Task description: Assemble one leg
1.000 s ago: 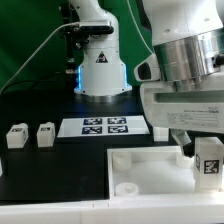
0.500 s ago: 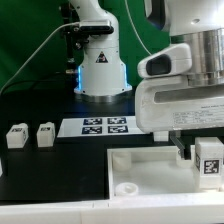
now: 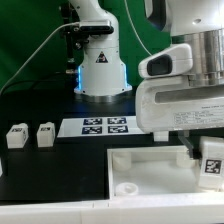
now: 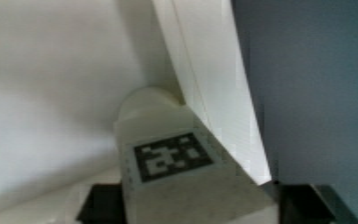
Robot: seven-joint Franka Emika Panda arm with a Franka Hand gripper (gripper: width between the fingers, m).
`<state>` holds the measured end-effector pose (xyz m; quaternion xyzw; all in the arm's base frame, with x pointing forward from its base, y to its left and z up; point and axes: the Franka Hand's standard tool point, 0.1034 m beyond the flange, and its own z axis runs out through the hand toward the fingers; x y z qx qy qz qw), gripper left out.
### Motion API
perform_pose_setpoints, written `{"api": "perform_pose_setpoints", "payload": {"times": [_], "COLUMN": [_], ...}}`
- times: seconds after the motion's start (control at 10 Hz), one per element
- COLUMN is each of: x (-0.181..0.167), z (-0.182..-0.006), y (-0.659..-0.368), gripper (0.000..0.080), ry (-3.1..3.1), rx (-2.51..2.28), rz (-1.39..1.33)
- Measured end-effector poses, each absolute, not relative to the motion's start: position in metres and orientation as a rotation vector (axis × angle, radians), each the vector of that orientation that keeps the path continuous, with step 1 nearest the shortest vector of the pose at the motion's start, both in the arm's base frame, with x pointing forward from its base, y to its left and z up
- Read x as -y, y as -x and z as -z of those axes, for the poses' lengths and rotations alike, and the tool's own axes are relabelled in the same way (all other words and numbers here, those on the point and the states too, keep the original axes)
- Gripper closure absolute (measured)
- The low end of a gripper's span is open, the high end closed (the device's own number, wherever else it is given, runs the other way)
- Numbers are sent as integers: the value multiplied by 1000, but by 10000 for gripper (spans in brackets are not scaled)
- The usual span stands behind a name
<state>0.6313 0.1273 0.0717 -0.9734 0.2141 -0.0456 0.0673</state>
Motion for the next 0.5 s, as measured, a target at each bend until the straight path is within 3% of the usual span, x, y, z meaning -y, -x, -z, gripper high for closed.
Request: {"api": "perform_pose_setpoints", "payload": {"times": [0.1, 0.5], "x": [-122, -118], "z": [-69, -67], "y": [-630, -629], "gripper": [495, 500], "ry": [2909, 2522], "rx": [-771, -1488], "rz": [123, 76]}}
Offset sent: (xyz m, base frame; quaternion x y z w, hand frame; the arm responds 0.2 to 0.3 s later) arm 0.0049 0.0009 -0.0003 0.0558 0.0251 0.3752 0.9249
